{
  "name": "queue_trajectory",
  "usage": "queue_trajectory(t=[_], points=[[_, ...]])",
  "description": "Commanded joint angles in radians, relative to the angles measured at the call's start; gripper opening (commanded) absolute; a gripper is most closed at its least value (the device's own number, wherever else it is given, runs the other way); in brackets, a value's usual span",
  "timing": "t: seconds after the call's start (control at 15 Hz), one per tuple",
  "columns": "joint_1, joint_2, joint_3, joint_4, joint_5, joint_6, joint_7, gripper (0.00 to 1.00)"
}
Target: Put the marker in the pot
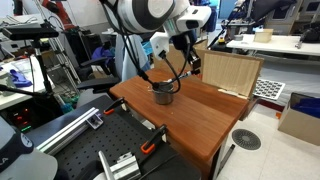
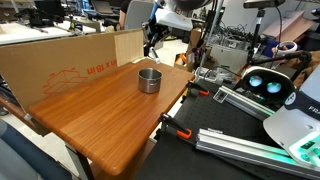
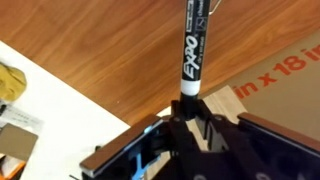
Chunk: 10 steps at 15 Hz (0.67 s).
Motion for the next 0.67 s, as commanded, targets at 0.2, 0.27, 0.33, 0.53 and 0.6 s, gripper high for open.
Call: queue_trajectory(t=[0.2,0.27,0.33,0.53,0.6], points=[[0.177,-0.011,-0.194,-0.094,-0.141,0.179,0.086,0.05],[0.209,-0.007,-0.221,-0.101,-0.137,0.202,0.085,0.05],[0.234,-0.003,-0.235,-0.108,-0.124,0.218,0.078,0.05],[0.308,0.001,-0.268,-0.128,-0.098,0.236,0.069,0.05],[0.33,0.006,-0.277,-0.132,-0.094,0.24,0.067,0.05]])
